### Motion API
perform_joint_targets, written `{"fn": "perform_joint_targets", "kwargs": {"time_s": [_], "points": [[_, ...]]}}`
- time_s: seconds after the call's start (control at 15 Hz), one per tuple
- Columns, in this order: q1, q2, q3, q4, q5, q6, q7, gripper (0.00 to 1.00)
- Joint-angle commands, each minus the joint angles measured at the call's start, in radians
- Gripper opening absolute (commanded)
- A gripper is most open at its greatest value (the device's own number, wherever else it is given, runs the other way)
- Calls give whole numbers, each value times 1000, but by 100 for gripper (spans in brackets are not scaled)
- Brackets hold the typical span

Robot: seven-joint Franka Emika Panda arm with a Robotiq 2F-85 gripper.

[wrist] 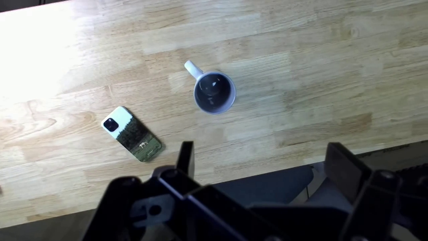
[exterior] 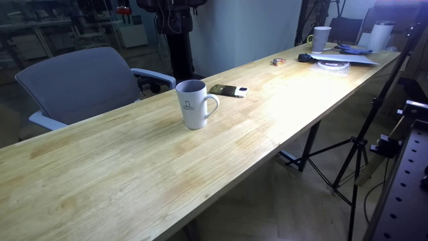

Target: Pick up the cup and put it on the left side of the table

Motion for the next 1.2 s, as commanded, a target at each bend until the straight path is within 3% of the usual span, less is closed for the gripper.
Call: {"fn": "perform_joint_targets", "kwargs": {"time_s": [0.0, 1.13], "points": [[6, 3, -9, -7, 41, 22, 19, 100], [137, 376, 45, 78, -9, 36, 84, 100]]}}
